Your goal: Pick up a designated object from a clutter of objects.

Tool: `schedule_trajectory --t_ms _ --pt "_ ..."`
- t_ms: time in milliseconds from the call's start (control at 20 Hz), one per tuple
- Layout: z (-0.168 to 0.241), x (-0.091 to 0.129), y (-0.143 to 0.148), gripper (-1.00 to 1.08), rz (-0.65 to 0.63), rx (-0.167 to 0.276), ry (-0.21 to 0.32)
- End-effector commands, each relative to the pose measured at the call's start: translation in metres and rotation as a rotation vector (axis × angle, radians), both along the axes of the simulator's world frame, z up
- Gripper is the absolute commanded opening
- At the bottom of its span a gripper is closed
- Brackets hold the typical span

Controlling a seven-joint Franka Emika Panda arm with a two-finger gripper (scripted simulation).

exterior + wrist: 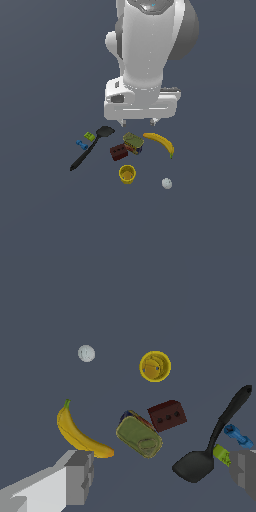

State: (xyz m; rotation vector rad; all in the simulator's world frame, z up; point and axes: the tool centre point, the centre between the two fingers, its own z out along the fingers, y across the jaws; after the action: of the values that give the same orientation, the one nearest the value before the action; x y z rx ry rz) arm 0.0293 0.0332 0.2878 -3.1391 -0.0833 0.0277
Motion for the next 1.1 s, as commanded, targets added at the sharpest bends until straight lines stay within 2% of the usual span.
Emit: schedule_trajectory --t_ms 0,600,1050 --pt "-0.011 0.012 0.008 1.00 0.020 -0.003 -0.001" --pt "-0.096 0.075 0.064 1.00 0.145 -0.010 -0.009" --pt "-0.169 0.104 0.107 1.00 0.229 -0.005 -0.014"
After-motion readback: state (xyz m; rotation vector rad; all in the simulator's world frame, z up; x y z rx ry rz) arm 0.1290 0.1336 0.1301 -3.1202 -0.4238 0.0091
